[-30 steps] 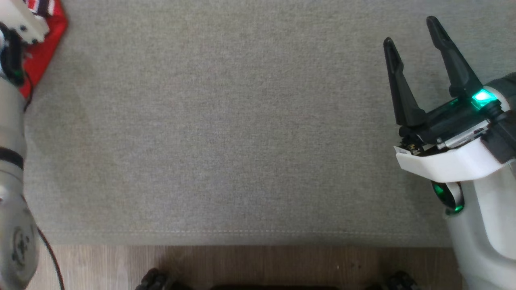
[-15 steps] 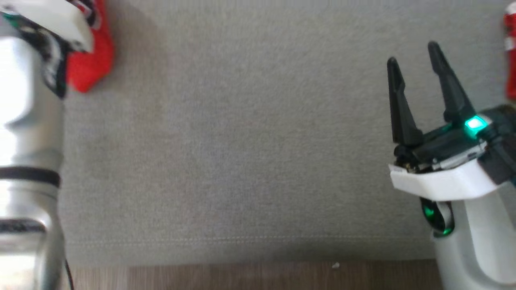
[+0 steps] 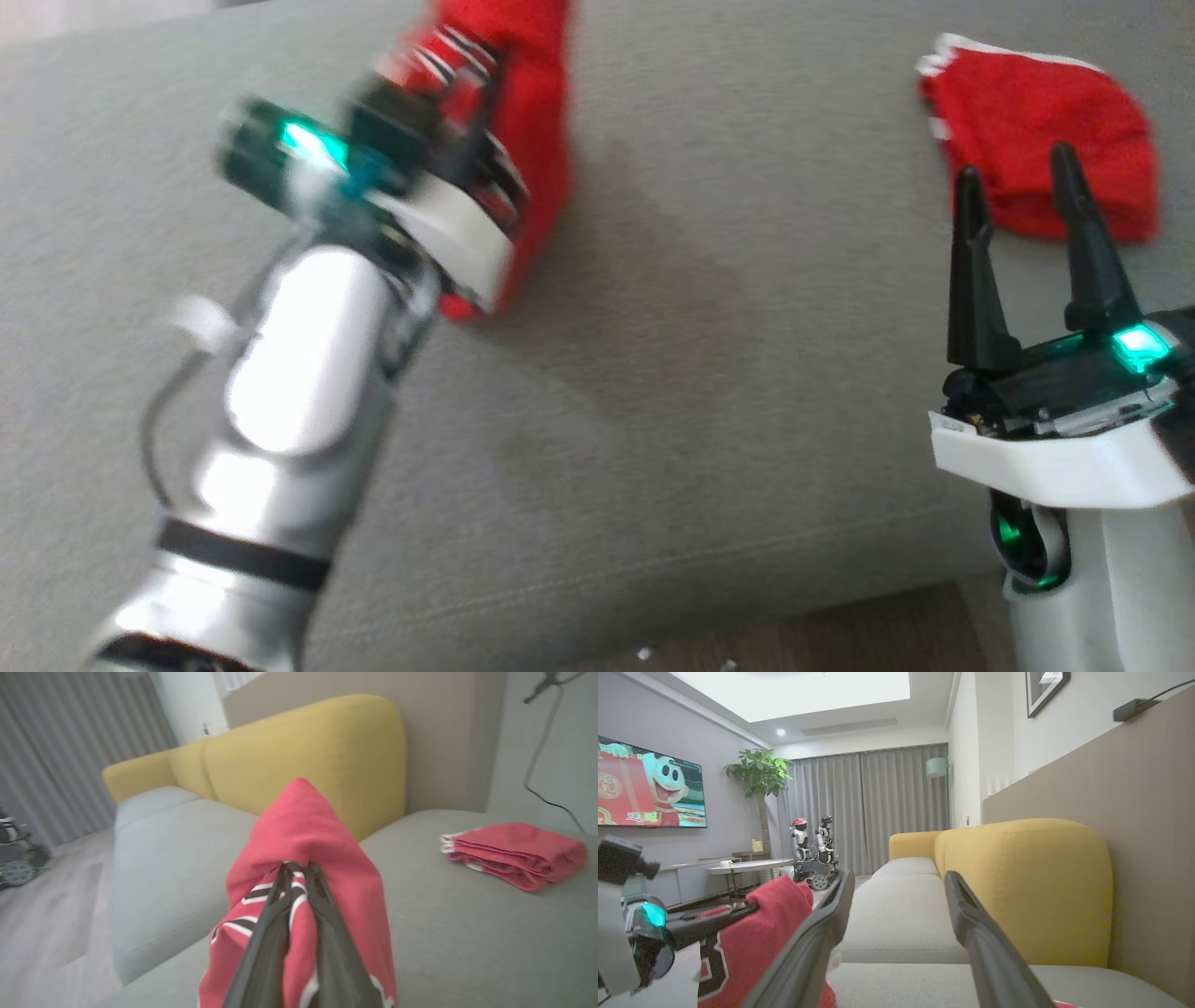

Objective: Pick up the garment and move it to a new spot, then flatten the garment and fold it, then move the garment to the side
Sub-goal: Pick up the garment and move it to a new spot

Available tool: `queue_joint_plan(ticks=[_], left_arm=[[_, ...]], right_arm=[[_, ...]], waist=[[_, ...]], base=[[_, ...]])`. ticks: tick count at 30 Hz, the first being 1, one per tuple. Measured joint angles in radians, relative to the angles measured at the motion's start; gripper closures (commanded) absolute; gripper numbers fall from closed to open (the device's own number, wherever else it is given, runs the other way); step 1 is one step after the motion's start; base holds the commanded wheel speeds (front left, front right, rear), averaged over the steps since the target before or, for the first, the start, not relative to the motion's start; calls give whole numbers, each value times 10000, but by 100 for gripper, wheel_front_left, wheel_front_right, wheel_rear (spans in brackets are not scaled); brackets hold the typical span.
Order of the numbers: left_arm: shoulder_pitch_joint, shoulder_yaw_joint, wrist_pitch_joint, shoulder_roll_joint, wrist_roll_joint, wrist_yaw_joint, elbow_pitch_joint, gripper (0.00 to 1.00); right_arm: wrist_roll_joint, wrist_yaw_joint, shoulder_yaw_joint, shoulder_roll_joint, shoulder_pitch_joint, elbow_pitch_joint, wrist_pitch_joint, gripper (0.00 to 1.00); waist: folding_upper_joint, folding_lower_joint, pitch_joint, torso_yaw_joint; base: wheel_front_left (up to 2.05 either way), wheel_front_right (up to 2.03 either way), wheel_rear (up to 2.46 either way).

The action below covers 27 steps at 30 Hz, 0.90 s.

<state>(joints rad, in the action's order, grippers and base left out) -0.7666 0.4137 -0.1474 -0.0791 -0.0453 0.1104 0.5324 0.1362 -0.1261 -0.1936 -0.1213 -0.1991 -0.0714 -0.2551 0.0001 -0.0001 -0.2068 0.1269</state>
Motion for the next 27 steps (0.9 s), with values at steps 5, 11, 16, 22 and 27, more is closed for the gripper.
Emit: queue_joint_plan(ticks=[5,11,16,22,27], left_arm=[[540,1141,201,339,-21,42,35,100],[579,2642,268,376,-1407,-102,378,18],[580,3942,90,364,-2554,-665,374,0],[581,4550,-723,360,-3561,-1450,-274,0],[842,4272,-1011,351,-3628,-2113,-719,0]], right_arm=[[-2,0,17,148,-4,-201,-2,0],[4,0,-65,368,-27,-211,-23,0],[4,0,-75,447,-88,-190,-23,0],[2,0,-67,470,-64,171,-23,0],[2,0,-136,449,1,495,-23,0]], waist=[[0,0,-47,840],[0,0,-648,1597],[0,0,-1215,1932],[0,0,-1104,1638],[0,0,-754,1098]], base=[[0,0,0],[0,0,0],[0,0,0],[0,0,0],[0,0,0]])
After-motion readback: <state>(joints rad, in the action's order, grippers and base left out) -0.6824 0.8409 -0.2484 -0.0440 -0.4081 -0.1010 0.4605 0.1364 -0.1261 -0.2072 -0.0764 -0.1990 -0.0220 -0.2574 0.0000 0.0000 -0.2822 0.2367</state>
